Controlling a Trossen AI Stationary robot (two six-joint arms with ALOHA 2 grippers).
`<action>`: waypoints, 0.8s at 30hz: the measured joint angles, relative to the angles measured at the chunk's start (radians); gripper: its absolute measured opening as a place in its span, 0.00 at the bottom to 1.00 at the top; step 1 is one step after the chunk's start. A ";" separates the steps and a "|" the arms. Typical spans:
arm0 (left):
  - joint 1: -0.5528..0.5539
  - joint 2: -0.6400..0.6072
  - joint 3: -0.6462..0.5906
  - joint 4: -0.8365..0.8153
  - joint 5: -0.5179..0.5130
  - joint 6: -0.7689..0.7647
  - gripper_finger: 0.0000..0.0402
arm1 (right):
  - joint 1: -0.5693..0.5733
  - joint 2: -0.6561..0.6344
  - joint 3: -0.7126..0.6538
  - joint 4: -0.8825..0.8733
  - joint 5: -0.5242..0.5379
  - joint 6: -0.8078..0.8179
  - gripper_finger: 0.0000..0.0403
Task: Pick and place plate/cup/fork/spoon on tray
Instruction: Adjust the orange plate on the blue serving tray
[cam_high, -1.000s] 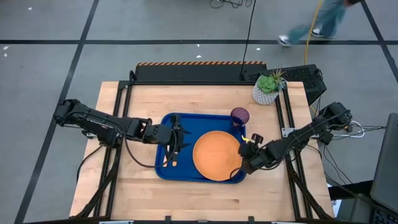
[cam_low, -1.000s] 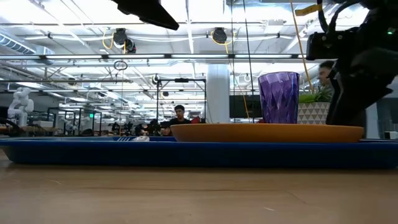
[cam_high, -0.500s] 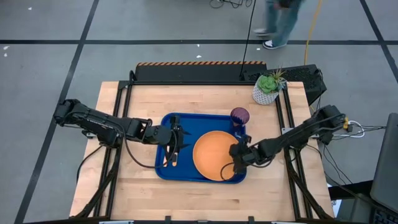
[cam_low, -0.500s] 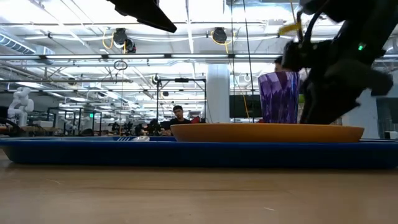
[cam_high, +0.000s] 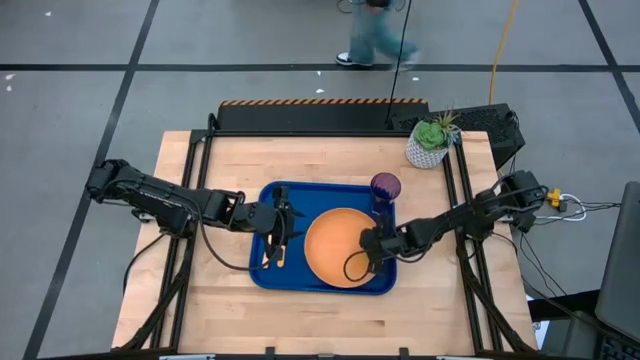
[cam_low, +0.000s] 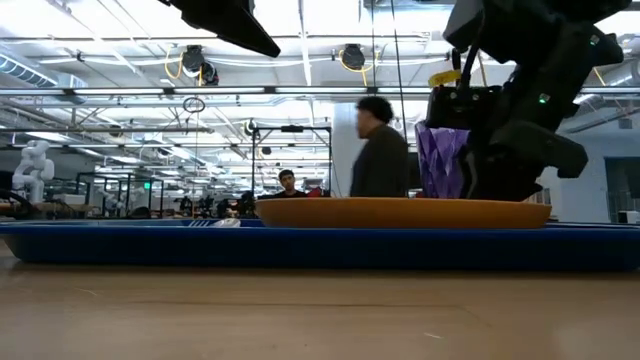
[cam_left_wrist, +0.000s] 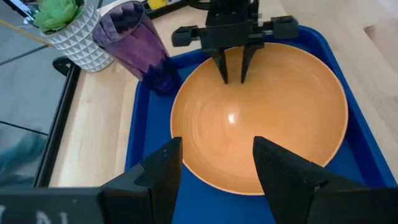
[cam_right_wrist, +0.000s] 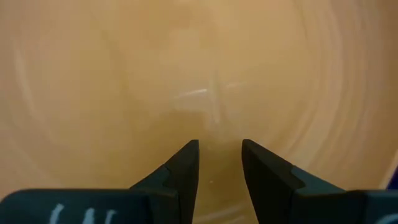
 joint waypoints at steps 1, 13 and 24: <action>0.000 0.000 0.000 0.000 0.000 0.000 0.50 | -0.005 -0.003 -0.001 0.001 0.000 -0.009 0.28; 0.000 0.000 0.000 -0.027 0.000 -0.027 0.50 | -0.054 -0.004 -0.001 0.073 -0.001 -0.081 0.28; 0.000 0.000 0.000 -0.028 0.000 -0.031 0.50 | -0.061 0.013 -0.001 0.146 -0.002 -0.114 0.28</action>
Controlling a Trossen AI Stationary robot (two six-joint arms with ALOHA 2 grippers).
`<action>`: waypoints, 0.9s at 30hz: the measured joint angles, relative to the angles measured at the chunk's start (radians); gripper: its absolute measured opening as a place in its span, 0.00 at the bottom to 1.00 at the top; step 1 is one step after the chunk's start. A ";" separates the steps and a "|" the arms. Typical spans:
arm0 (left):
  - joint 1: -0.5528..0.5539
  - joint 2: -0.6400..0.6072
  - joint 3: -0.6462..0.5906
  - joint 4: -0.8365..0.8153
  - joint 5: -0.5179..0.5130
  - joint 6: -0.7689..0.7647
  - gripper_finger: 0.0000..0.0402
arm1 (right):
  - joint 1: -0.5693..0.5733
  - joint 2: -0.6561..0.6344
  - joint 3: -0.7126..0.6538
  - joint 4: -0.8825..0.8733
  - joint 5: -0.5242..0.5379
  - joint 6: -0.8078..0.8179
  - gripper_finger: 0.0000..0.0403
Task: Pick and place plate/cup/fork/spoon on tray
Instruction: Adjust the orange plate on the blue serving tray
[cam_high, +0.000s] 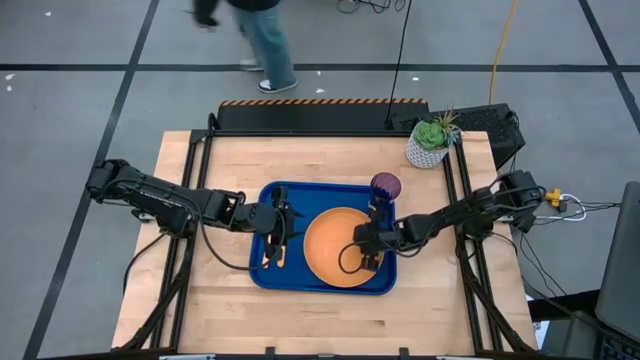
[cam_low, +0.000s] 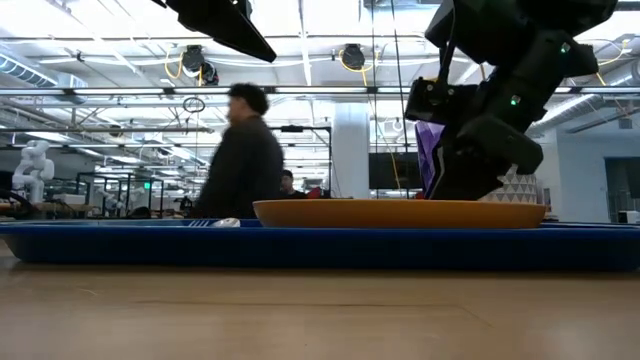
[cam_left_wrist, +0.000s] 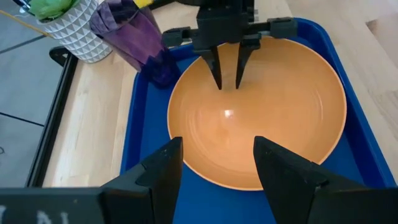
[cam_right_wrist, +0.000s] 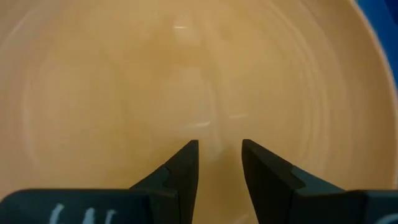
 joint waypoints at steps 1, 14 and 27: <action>0.000 0.000 0.000 0.000 0.000 0.000 0.50 | 0.000 0.009 0.000 0.009 -0.003 0.000 0.28; -0.008 0.000 0.000 -0.014 0.000 -0.008 0.50 | 0.000 0.076 0.002 0.130 -0.028 -0.024 0.28; -0.047 0.000 0.000 -0.016 0.000 -0.028 0.50 | -0.044 0.086 0.001 0.197 -0.029 -0.062 0.28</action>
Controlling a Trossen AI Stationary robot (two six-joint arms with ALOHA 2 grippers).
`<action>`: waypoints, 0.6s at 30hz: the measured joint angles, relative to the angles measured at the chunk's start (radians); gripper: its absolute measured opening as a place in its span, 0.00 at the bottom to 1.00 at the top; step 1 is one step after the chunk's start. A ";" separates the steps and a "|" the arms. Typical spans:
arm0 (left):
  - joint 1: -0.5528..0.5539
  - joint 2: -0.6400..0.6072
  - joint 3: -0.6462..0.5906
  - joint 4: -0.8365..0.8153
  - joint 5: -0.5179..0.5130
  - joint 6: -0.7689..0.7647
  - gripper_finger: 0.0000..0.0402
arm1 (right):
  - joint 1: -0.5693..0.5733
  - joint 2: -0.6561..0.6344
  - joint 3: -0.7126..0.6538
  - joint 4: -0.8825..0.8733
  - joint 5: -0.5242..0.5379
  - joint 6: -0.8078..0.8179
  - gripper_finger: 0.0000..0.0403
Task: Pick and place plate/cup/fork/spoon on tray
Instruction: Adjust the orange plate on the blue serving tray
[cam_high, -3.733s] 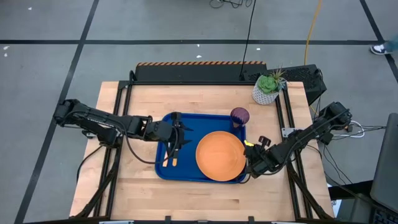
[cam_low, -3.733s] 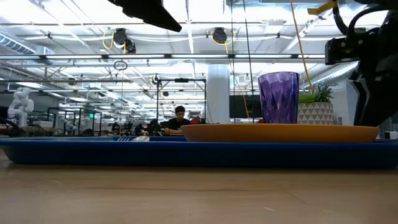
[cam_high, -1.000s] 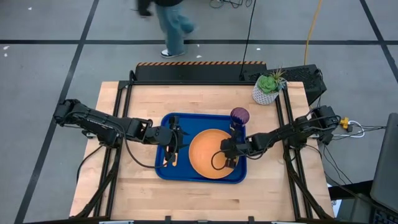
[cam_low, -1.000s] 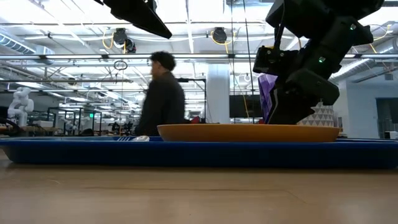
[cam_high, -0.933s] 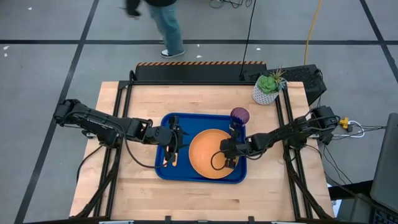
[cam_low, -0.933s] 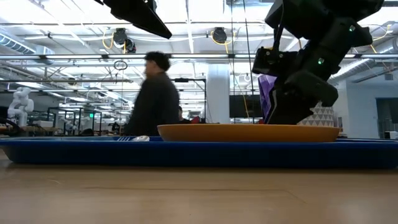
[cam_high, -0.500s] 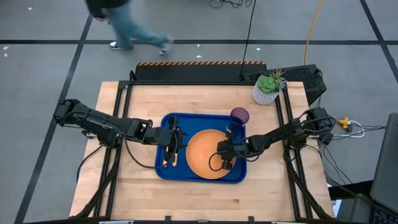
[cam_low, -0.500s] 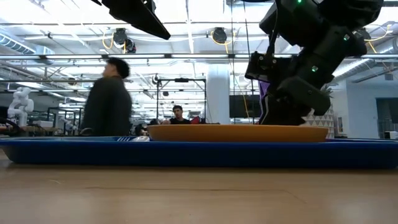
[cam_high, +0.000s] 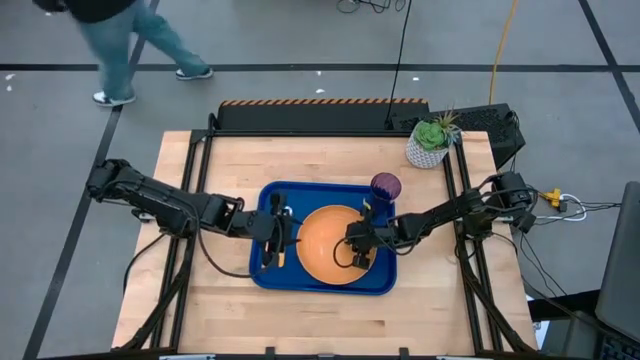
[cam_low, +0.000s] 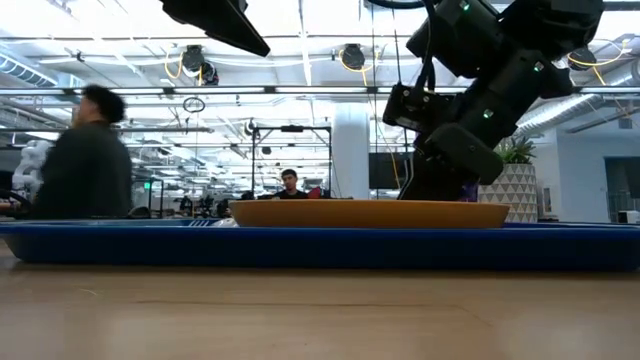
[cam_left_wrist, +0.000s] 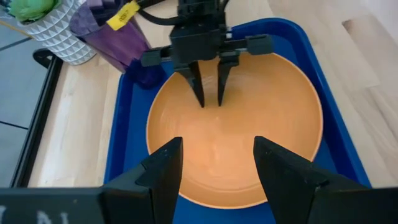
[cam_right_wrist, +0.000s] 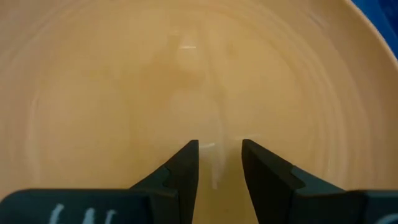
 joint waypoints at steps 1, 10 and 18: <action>-0.004 0.000 0.000 -0.001 0.000 -0.001 0.50 | -0.002 0.000 0.000 0.004 0.000 -0.002 0.28; -0.011 0.000 0.000 -0.006 0.000 -0.003 0.50 | -0.006 0.013 0.000 0.050 0.002 -0.014 0.28; -0.011 0.000 0.000 -0.018 -0.001 -0.010 0.50 | -0.012 0.081 0.001 0.144 -0.022 -0.020 0.28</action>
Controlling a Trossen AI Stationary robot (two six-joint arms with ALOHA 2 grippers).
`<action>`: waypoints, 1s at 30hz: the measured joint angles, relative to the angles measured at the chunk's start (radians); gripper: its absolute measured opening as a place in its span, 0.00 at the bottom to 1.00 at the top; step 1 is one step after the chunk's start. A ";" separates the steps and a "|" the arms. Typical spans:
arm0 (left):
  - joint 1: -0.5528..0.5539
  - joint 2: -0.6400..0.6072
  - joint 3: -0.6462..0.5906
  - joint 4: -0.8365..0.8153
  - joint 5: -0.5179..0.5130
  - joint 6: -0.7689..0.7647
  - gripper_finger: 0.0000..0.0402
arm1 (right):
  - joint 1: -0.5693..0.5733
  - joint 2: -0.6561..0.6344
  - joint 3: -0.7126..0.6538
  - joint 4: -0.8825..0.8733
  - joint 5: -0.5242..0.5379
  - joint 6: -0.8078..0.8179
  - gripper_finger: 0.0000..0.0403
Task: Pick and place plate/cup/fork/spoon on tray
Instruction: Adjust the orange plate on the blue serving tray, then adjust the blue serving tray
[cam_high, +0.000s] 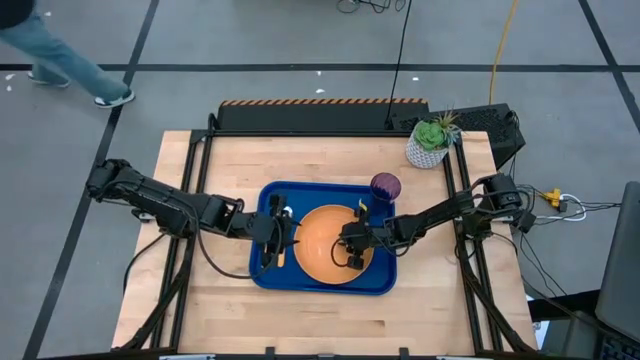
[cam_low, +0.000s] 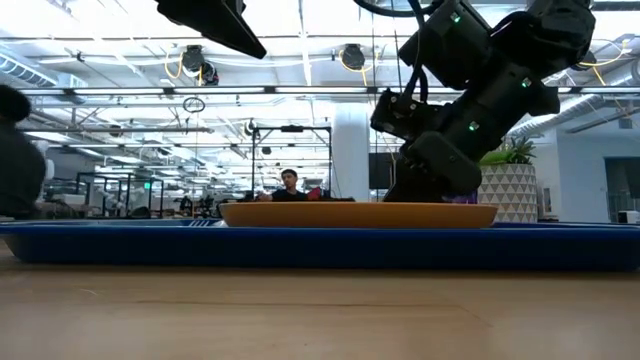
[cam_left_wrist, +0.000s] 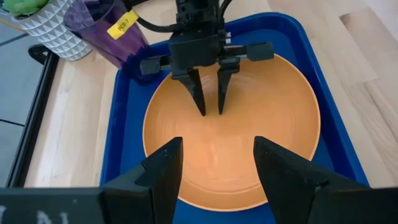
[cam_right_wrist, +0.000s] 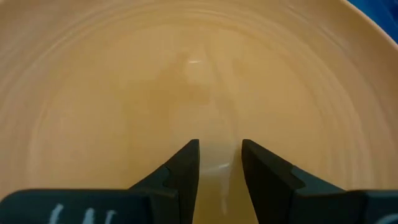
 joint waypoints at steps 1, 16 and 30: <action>0.000 0.000 0.000 -0.004 -0.002 -0.001 0.50 | 0.000 0.001 0.000 0.005 0.001 -0.003 0.28; 0.000 0.000 0.000 -0.006 -0.007 -0.003 0.50 | -0.028 0.005 0.000 0.057 -0.026 -0.050 0.28; 0.001 0.000 0.000 -0.011 -0.053 0.016 0.50 | -0.026 -0.068 -0.001 0.049 -0.022 -0.077 0.28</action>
